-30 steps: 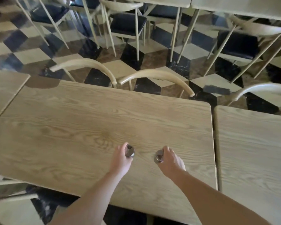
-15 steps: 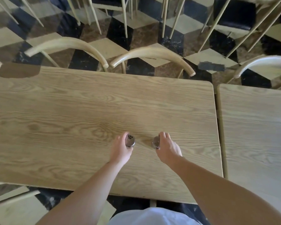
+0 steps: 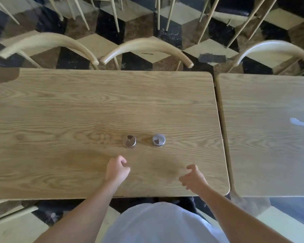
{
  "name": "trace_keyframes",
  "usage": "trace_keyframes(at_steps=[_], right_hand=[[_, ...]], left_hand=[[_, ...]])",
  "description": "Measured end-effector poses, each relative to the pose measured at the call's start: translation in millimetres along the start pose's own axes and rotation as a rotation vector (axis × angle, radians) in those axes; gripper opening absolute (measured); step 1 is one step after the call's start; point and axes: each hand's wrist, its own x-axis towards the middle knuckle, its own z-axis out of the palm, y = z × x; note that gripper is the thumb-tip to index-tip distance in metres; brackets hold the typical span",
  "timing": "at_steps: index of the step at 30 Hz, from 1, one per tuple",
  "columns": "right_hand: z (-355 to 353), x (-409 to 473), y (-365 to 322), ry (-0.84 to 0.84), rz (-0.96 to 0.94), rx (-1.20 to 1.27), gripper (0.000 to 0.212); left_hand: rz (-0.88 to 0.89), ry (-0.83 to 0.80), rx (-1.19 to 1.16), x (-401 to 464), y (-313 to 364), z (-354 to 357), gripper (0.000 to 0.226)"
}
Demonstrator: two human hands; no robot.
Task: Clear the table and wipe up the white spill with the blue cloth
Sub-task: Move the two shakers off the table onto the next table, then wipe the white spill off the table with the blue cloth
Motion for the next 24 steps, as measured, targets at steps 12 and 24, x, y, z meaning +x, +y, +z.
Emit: trace_keyframes(at_steps=[12, 24], right_hand=[[-69, -71, 232, 0.016, 0.177, -0.034, 0.014], [-121, -107, 411, 0.054, 0.252, 0.307, 0.012]], left_hand=[[0.172, -0.200, 0.321, -98, -1, 93, 0.016], [0.298, -0.439, 0.449, -208, 83, 238, 0.015]])
